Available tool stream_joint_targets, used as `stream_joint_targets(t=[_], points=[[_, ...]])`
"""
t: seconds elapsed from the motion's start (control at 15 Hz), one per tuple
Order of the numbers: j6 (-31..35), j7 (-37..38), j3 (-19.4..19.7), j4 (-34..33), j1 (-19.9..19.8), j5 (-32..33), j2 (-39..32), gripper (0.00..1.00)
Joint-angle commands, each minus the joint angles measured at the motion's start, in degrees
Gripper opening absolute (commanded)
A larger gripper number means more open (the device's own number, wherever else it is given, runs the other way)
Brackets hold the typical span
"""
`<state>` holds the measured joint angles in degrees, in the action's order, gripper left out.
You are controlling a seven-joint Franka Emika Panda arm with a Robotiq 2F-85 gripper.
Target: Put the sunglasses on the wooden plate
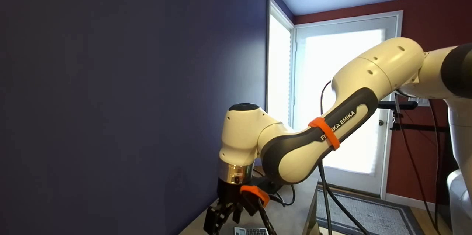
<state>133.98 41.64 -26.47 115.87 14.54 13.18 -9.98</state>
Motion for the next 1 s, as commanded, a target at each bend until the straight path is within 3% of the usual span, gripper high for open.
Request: stream_joint_targets(t=[0.0,0.4,0.73,0.93], points=[[1.2,-1.9,4.1,0.6,3.5,-2.4,0.4,1.00],[8.2,-11.5,5.8,-4.5,7.8,-3.9,-9.6,1.00],[13.6,-19.3,6.7,-9.1,9.5,-9.9,-18.3,1.00],[13.2,-22.9,5.9,-14.0,9.6,-15.2,-24.0,1.00]])
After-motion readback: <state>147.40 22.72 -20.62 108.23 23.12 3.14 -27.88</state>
